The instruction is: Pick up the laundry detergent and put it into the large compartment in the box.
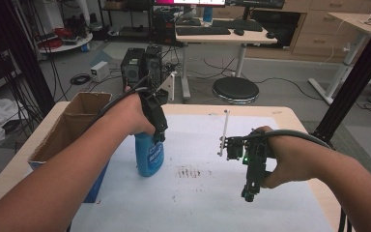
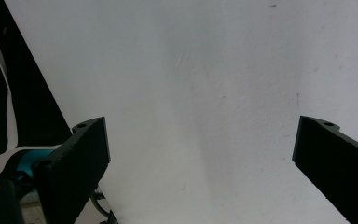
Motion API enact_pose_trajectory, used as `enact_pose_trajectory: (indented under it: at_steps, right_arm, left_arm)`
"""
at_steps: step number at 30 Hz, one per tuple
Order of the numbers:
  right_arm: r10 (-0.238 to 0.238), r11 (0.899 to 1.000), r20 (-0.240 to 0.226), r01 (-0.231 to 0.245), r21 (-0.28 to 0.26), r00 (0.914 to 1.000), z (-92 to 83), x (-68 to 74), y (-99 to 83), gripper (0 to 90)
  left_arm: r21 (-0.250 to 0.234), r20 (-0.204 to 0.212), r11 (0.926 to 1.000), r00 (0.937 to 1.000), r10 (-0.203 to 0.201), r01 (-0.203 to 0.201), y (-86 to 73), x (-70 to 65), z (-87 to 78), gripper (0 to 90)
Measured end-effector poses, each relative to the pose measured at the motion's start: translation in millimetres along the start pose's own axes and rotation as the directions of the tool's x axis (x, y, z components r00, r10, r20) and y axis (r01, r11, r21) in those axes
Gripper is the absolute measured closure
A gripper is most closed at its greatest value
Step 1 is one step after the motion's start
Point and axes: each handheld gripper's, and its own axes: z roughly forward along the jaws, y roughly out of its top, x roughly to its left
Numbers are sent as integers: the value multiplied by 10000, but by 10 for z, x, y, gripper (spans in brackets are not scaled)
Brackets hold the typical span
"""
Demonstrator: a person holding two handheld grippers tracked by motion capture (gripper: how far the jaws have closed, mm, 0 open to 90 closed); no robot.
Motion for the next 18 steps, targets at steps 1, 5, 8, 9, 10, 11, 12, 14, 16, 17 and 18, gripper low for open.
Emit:
enact_pose_trajectory:
  at_steps: [1, 5, 8, 9, 10, 11, 12, 14, 16, 17, 18]
  right_arm:
    - [74, 10000, -50, -74, -32, 10000, 3, 7, 3, 29]
    - [40, 10000, -24, -40, -50, 10000, 3, 7, 3, 29]
    - [-42, 10000, 22, 42, -16, 10000, -1, 4, 0, 29]
    - [-69, 10000, 45, 69, -5, 10000, -4, 5, 0, 29]
    - [73, 10000, -1, -73, -41, 10000, -8, 18, 2, 29]
    - [139, 9999, -57, -139, -97, 9999, -10, 26, 1, 29]
    - [-78, 10000, 66, 79, -18, 9999, -12, 13, -4, 29]
    - [-147, 9999, 87, 147, -25, 9999, -13, 13, -9, 29]
    - [-105, 9999, 81, 105, -8, 9999, -16, 17, -8, 29]
    - [13, 10000, -32, -13, -48, 10000, -15, 28, -5, 29]
    - [95, 9999, -27, -95, -85, 10000, -16, 38, 0, 29]
  left_arm:
    - [10, 8, 10000, 10000, 30, -30, 2, -1, -1, 359]
    - [33, -73, 9999, 9999, -144, 144, -1, -7, 0, 367]
    - [63, -149, 9998, 9997, -184, 185, 0, -13, -2, 373]
    - [52, -161, 9998, 9997, -206, 207, -1, -16, -2, 373]
    - [48, -146, 9998, 9997, -193, 194, -3, -18, -4, 374]
    - [85, -141, 9998, 9998, -157, 159, -6, -13, -10, 374]
    - [32, -90, 9997, 9997, -223, 224, -11, -10, -16, 374]
    - [-7, -53, 9998, 9998, -200, 200, -18, -4, -35, 374]
    - [-97, -4, 9997, 9998, -214, 214, -40, -2, -93, 374]
    - [-60, -39, 9999, 9999, -162, 162, -58, -9, -148, 374]
    - [-51, -78, 9999, 9999, -137, 137, -69, -19, -179, 374]
